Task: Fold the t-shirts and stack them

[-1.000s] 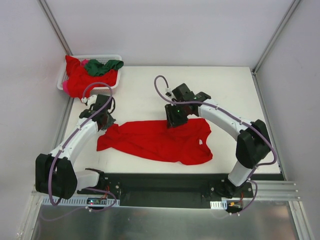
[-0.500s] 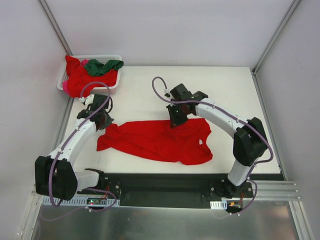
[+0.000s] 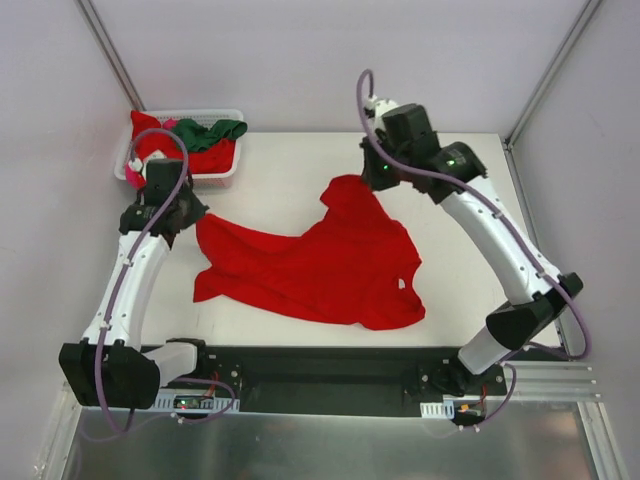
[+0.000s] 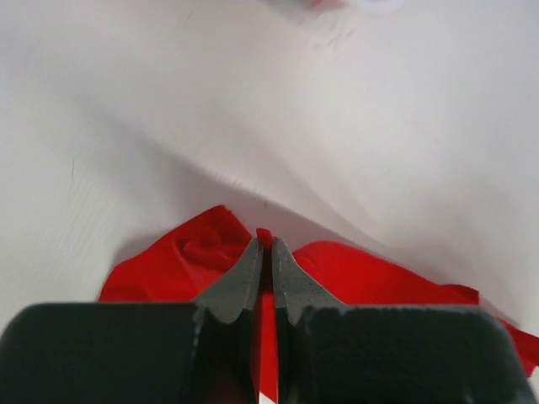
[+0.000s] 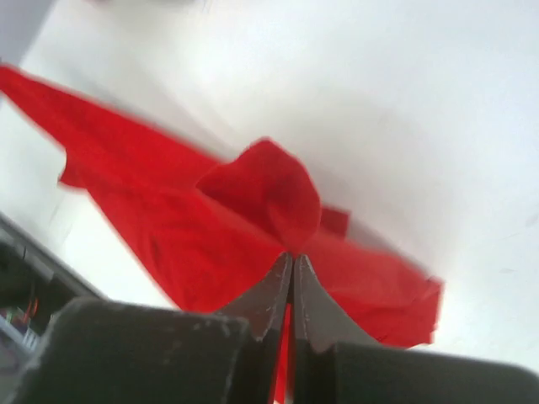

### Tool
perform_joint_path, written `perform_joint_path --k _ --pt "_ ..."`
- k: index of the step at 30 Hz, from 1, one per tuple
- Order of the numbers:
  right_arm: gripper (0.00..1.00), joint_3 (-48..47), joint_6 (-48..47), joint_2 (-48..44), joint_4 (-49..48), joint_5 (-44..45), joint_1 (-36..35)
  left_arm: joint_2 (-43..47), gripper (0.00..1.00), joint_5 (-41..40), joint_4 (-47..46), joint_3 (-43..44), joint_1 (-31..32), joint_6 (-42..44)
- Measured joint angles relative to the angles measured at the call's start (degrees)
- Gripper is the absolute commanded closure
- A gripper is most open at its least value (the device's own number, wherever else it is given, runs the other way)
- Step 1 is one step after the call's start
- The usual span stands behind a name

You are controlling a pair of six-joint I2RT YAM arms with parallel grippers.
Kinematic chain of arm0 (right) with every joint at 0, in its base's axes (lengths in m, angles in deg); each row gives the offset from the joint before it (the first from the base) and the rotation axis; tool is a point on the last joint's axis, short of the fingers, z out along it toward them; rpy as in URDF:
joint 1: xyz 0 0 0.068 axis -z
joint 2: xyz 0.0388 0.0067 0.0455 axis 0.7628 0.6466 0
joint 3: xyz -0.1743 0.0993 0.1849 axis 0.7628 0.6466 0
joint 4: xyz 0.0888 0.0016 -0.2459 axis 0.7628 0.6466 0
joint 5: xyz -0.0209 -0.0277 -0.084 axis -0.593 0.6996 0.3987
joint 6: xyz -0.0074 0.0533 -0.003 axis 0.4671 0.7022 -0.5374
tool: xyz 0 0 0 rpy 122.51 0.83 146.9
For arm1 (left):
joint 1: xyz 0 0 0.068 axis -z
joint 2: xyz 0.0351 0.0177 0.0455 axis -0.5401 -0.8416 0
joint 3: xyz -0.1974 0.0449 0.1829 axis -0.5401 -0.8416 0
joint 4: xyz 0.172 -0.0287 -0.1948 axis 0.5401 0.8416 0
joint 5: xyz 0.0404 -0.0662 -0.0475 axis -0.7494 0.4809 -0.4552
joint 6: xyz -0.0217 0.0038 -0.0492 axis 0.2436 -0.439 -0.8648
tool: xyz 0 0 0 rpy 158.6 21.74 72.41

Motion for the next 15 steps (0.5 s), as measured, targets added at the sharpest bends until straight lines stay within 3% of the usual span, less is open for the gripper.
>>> perform_joint_path --k 8,15 --pt "0.99 -18.47 -5.4 -1.14 -0.44 3.96 13.07 -0.81 1.0 -0.98 -1.62 21.7 0.0 9.57" --pt "0.99 -23.45 -9.77 -3.76 -9.4 7.45 18.56 -7.3 1.0 -5.29 -3.08 42.66 -0.76 10.36"
